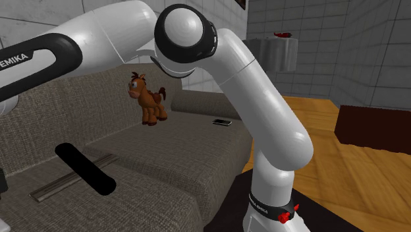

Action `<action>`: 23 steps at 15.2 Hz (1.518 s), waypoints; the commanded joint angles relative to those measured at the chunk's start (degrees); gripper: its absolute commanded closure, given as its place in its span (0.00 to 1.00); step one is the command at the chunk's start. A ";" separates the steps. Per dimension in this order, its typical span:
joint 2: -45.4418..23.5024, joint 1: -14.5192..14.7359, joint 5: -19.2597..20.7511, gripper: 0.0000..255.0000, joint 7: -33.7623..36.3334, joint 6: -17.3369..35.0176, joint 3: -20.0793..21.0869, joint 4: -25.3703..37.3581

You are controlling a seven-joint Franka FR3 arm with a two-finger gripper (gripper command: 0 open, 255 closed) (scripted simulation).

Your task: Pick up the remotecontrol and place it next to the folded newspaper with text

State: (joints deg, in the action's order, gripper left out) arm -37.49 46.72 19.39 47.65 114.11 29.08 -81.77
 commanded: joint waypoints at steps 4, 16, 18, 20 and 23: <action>-0.03 0.02 0.02 1.00 0.02 0.09 -0.01 -0.01; 2.16 0.12 -1.26 0.00 -0.88 -5.81 0.82 3.96; 2.16 0.12 -1.26 0.00 -0.88 -5.81 0.82 3.96; 2.16 0.12 -1.26 0.00 -0.88 -5.81 0.82 3.96; 2.16 0.12 -1.26 0.00 -0.88 -5.81 0.82 3.96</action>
